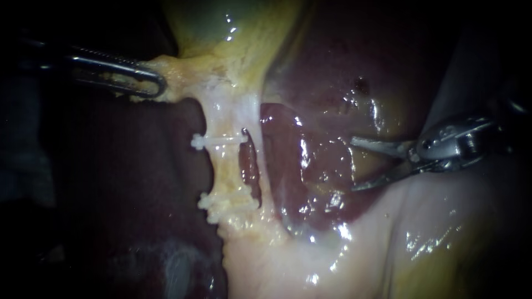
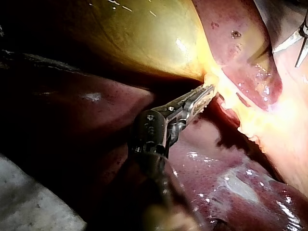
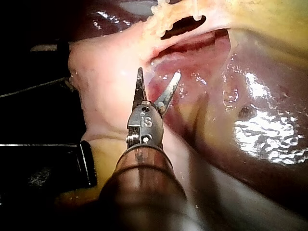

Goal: Go to the cutting position left tube

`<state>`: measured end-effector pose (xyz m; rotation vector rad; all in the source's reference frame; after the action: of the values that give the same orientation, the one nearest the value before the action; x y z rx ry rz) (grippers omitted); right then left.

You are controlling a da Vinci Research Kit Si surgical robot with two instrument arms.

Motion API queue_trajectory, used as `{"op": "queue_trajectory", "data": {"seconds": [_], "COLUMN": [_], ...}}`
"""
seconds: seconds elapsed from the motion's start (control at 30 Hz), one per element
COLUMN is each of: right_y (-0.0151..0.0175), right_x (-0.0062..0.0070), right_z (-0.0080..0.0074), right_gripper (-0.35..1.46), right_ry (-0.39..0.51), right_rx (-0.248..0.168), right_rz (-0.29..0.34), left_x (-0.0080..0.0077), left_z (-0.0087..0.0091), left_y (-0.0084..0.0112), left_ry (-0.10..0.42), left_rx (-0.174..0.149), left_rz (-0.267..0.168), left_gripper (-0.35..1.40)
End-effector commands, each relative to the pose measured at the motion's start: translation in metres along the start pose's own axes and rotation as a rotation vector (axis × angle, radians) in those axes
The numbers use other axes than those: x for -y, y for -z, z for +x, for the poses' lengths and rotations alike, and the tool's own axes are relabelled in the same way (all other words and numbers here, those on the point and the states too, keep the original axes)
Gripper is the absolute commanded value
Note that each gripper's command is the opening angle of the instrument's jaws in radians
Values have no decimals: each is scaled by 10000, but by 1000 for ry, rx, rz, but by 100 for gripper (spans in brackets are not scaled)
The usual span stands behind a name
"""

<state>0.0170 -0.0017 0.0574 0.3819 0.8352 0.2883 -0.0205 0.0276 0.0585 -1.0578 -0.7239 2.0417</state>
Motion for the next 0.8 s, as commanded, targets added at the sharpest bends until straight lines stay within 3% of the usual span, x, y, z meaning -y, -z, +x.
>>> {"op": "queue_trajectory", "data": {"seconds": [0.03,0.23,0.43,0.63,0.8], "right_y": [-4,-34,-73,-107,-132], "right_x": [2,13,18,19,11], "right_z": [2,21,29,26,14], "right_gripper": [143,141,139,141,141], "right_ry": [-13,-47,-69,-95,-119], "right_rx": [-2,-9,-8,8,19], "right_rz": [14,51,88,128,162], "left_x": [0,0,-1,-1,-1], "left_z": [0,-2,-2,-3,-3], "left_y": [-1,-2,-3,-4,-4], "left_ry": [-1,-2,-2,-2,-2], "left_rx": [0,-1,0,0,0], "left_rz": [1,3,1,1,2], "left_gripper": [-35,-35,-35,-35,-35]}}
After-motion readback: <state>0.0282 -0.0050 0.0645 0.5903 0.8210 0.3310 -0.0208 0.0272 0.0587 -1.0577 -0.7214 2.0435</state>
